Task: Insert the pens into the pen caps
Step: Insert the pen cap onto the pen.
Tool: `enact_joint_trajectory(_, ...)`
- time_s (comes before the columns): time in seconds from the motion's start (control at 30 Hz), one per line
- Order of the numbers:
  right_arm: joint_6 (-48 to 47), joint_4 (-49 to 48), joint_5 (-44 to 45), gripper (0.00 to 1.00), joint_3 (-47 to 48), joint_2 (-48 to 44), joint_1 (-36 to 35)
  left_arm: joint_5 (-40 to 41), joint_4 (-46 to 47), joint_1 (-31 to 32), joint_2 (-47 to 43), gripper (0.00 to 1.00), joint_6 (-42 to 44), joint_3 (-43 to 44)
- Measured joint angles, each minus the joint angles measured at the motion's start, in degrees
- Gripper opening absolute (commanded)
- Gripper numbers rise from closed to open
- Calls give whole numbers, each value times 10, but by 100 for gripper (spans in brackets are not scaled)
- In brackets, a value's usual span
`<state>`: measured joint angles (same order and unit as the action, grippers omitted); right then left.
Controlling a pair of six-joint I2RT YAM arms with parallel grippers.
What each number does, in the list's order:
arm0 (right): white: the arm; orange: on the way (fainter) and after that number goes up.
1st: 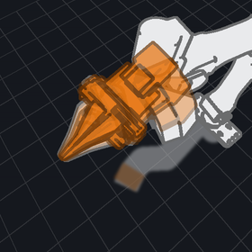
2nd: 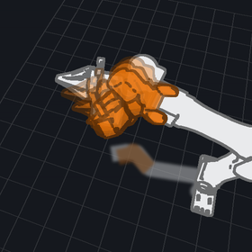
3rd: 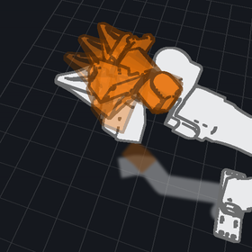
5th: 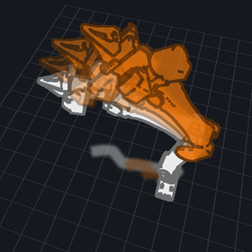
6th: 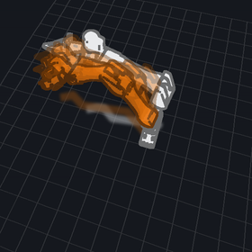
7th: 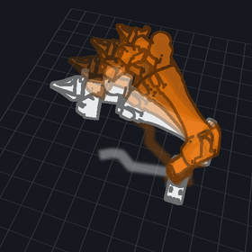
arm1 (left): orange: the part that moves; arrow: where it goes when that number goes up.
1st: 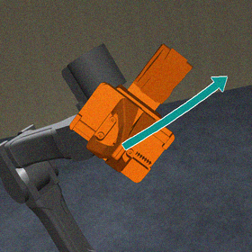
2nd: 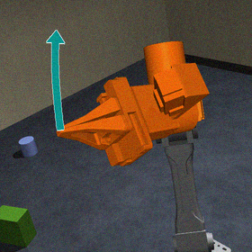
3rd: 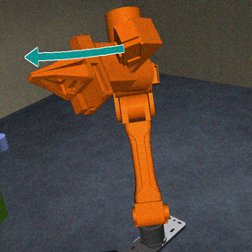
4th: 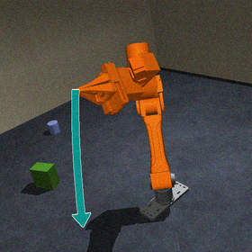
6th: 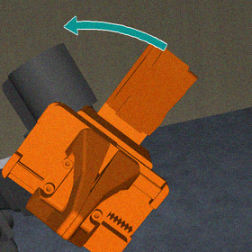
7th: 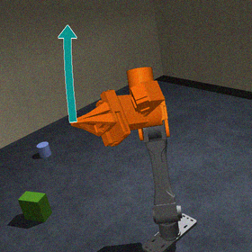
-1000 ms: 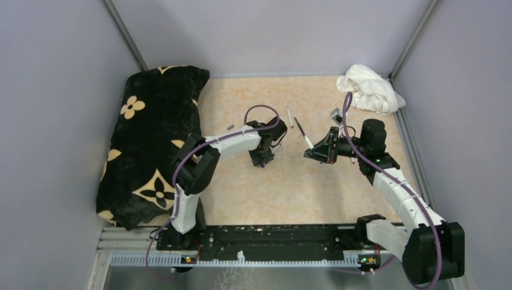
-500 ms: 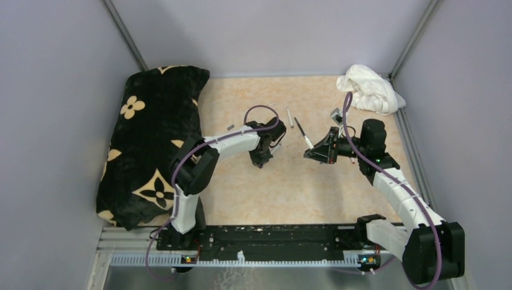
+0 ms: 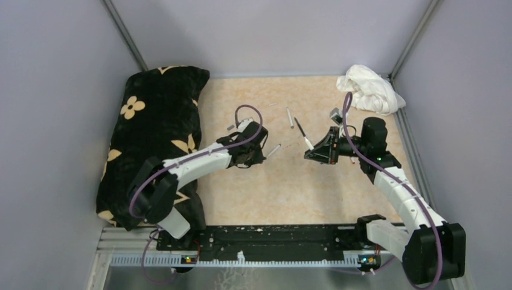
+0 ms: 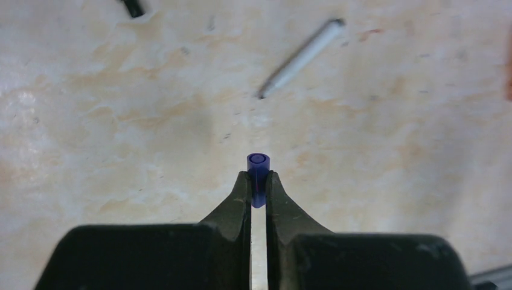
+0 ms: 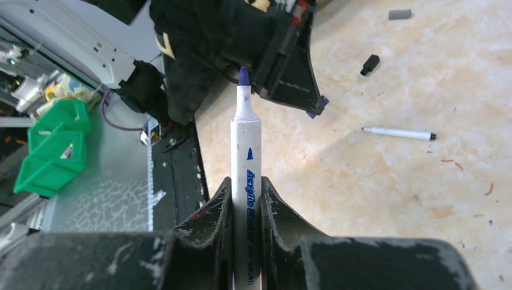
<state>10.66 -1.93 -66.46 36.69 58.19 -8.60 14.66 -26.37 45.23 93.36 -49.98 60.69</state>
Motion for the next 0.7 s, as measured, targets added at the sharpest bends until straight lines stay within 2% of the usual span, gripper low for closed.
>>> enact_joint_trajectory(0.23, -102, 66, 3, 0, 47, -5, -37, -49, 204, 0, -168, 0, 34, -97)
enact_joint_trajectory(0.37, -120, 66, 21, 0, 54, -27, -71, -73, 365, 0, -249, 0, 42, -159)
enact_joint_trajectory(0.57, -25, -14, 60, 0, 54, -49, -103, -114, 598, 0, -274, 0, 42, -185)
enact_joint_trajectory(0.7, 52, -64, 79, 0, 54, -49, -118, -147, 701, 0, -252, 0, 25, -174)
